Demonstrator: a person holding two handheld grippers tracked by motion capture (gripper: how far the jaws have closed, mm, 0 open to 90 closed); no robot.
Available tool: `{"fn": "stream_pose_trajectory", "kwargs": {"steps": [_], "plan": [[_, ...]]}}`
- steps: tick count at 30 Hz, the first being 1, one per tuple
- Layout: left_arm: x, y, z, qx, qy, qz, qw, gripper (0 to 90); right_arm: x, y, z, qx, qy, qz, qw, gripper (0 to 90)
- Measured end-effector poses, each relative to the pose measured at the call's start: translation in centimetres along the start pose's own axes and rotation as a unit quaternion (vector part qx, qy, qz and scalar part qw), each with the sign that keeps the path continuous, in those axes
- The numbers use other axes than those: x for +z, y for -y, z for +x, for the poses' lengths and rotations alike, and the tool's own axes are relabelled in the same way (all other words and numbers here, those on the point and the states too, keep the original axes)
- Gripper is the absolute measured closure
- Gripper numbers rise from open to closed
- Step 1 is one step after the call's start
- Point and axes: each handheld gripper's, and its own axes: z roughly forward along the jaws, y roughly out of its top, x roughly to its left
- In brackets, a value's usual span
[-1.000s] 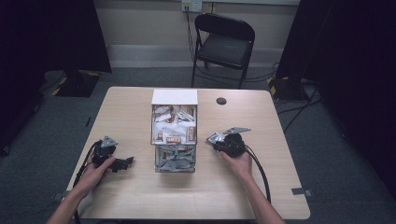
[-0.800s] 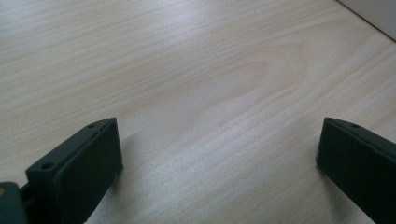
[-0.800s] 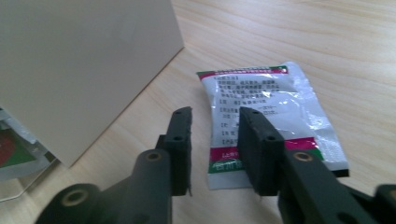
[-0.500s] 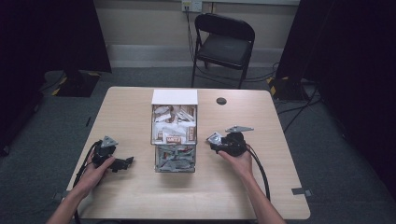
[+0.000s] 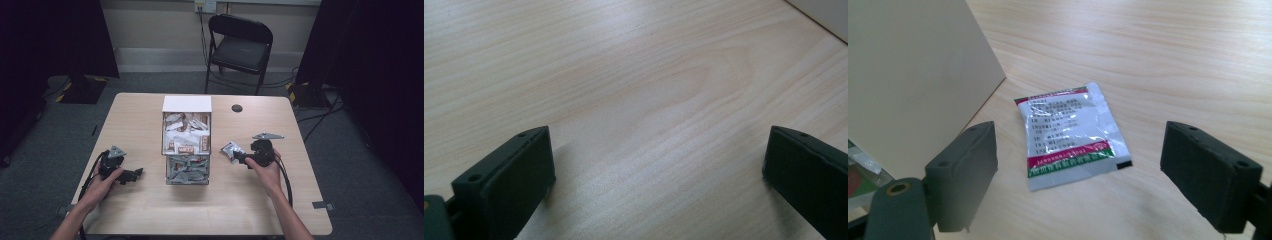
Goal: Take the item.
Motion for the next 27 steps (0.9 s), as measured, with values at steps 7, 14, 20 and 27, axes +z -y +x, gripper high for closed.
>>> {"fn": "stream_pose_trajectory", "kwargs": {"steps": [7,14,20,27], "plan": [[0.0,0.0,0.0,0.0,-0.001,0.0,1.0,0.0,-2.0,0.0,-0.4,0.006,0.018,-0.011,0.9998,15.1],[0.0,0.0,0.0,0.0,0.0,0.0,1.0,0.0,-3.9,0.6,-0.3,0.009,0.024,-0.022,0.9994,15.0],[0.0,0.0,0.0,0.0,-0.001,0.0,1.0,0.0,-5.9,1.5,-0.4,0.014,0.039,-0.027,0.9988,14.7],[0.0,0.0,0.0,0.0,-0.001,0.0,1.0,0.0,-7.7,2.5,-0.7,0.019,0.05,-0.028,0.9982,14.7]]}}
